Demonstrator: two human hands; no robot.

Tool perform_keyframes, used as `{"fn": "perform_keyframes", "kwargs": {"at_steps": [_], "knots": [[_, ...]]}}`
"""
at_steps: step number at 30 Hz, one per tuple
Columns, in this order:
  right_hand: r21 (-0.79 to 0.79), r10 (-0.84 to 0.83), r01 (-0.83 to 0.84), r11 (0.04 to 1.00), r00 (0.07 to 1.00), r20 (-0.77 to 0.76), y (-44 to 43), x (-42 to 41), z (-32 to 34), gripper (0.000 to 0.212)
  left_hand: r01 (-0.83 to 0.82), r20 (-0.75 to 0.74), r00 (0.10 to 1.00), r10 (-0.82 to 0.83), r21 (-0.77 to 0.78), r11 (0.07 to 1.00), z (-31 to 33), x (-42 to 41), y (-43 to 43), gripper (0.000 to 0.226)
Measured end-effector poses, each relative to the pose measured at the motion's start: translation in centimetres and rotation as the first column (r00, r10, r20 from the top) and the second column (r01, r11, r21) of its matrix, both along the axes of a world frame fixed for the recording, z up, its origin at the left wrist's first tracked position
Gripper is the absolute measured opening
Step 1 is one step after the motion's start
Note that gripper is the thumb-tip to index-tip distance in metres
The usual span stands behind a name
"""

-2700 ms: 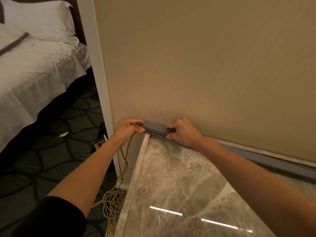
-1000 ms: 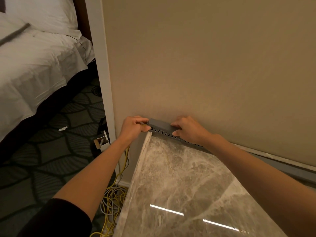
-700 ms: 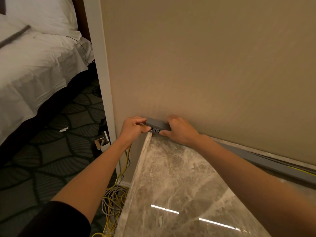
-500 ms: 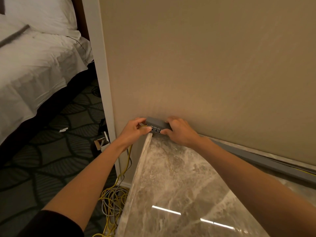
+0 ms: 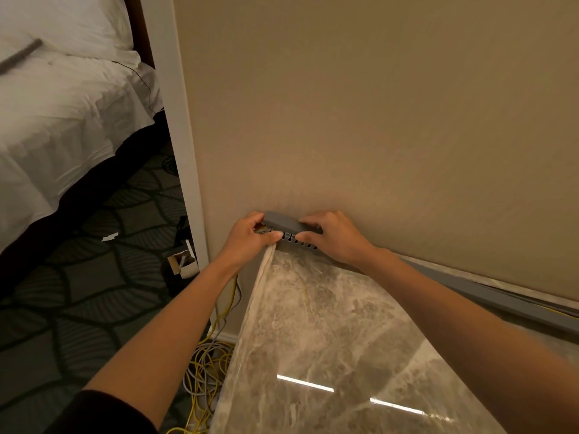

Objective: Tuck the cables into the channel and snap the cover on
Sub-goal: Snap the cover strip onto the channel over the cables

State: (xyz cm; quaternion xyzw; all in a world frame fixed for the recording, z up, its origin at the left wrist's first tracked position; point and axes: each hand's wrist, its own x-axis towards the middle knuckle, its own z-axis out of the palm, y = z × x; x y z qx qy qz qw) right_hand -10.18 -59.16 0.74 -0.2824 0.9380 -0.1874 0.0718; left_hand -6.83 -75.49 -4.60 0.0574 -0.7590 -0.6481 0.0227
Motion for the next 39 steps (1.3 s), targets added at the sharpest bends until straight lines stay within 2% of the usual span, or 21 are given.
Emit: {"fn": "perform_keyframes", "kwargs": {"at_steps": [5,13,17,24,33,39], "knots": [[0.056,0.011,-0.010,0.998,1.000,-0.007,0.0,0.0,0.2,0.026,-0.058,0.051,0.997,0.055,0.048,0.997,0.0,-0.2,-0.1,0.018],[0.130,0.025,-0.026,0.991,1.000,0.014,0.2,-0.4,0.3,0.025,-0.089,0.098,0.992,0.082,0.069,0.994,0.4,-0.5,-0.5,0.043],[0.120,-0.011,0.008,0.993,1.000,0.024,0.0,-0.3,0.5,0.025,-0.073,0.096,0.993,0.066,0.068,0.995,0.7,-0.4,-0.5,0.047],[0.106,-0.043,0.044,0.993,0.999,-0.015,-0.2,0.3,0.3,0.026,0.027,0.084,0.996,-0.032,0.052,0.998,0.7,0.0,-1.8,0.025],[0.165,-0.121,0.125,0.978,0.992,-0.035,-0.9,0.7,0.2,0.026,-0.009,0.072,0.997,0.003,0.079,0.997,0.5,-0.2,-1.5,0.031],[0.152,-0.188,0.189,0.970,0.982,-0.023,-1.0,0.8,0.1,0.033,0.062,0.080,0.995,-0.066,0.051,0.997,0.4,-0.1,-2.1,0.032]]}}
